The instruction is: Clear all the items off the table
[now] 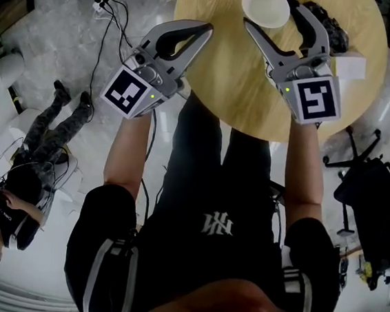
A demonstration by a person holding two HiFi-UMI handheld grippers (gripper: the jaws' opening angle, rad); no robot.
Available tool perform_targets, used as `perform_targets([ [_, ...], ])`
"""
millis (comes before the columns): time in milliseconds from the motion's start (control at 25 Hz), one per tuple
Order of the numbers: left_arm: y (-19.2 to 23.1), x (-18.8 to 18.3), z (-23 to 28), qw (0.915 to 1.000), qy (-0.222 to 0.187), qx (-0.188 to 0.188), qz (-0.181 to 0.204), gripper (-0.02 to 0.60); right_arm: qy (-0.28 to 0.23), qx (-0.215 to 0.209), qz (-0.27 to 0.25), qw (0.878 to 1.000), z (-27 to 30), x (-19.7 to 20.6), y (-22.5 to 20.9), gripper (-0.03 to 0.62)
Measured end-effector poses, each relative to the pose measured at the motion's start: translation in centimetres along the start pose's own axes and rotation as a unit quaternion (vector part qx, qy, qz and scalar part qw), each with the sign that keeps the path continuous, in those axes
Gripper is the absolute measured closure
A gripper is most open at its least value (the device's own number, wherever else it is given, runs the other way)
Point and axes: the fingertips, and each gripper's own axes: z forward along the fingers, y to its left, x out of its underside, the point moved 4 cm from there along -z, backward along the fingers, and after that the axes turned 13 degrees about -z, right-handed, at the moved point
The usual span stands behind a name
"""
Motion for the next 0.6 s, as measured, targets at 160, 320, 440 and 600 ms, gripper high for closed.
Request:
perform_targets([
  [160,0.7,-2.9,-0.6,0.9998,-0.006,-0.007,0.016,0.568,-0.031,0.004,-0.001,0.999,0.8,-4.7,-1.1,0.275],
  [320,2.4,-6.1,-1.8,0.9995,-0.018,-0.02,0.017,0.569,-0.057,-0.011,-0.019,0.998,3.1,-9.5,-1.8,0.275],
  [440,3.9,-8.7,-2.9,0.999,-0.032,-0.027,0.017,0.568,-0.077,-0.025,-0.057,0.995,5.6,-13.4,-2.2,0.275],
  [600,6.1,-11.8,-4.5,0.9976,-0.045,-0.04,0.034,0.568,-0.104,-0.039,-0.085,0.99,9.1,-17.9,-3.2,0.275],
])
